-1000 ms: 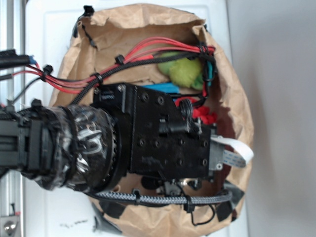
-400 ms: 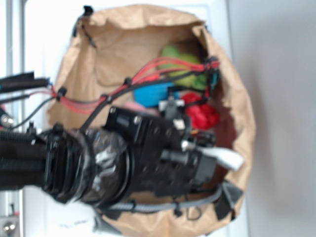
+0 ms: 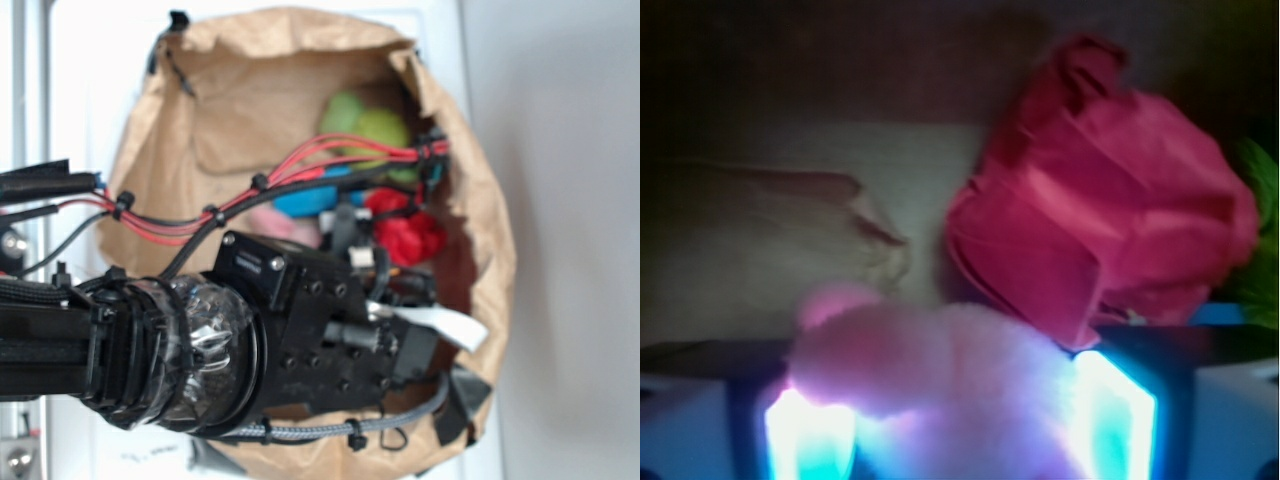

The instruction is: Grab the pink bunny.

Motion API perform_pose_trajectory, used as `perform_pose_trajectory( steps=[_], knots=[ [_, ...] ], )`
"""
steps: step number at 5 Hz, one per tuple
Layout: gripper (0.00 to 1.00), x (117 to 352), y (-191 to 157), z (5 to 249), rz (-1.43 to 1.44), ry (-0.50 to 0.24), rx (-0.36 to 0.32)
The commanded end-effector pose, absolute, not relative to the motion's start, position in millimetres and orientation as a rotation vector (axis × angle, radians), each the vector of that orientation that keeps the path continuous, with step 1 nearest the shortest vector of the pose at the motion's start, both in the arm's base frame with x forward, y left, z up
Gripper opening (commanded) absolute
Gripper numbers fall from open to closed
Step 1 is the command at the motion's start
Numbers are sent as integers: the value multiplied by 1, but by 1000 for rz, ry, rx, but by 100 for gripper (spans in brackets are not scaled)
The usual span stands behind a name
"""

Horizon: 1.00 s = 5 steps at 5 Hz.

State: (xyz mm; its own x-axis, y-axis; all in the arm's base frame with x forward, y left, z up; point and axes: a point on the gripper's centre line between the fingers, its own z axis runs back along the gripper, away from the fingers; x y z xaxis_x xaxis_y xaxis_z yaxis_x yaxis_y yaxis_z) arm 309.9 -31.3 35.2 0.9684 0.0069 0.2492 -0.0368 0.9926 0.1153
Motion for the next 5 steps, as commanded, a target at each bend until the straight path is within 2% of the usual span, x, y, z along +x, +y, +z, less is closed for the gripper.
perform_pose_trajectory(
  steps=[1,2,4,5],
  knots=[
    [0,327,-33,52,13,-282,100],
    [0,319,-32,60,10,-275,78],
    [0,303,-21,101,0,-227,-27],
    [0,298,1,145,21,-222,-110]
  ],
)
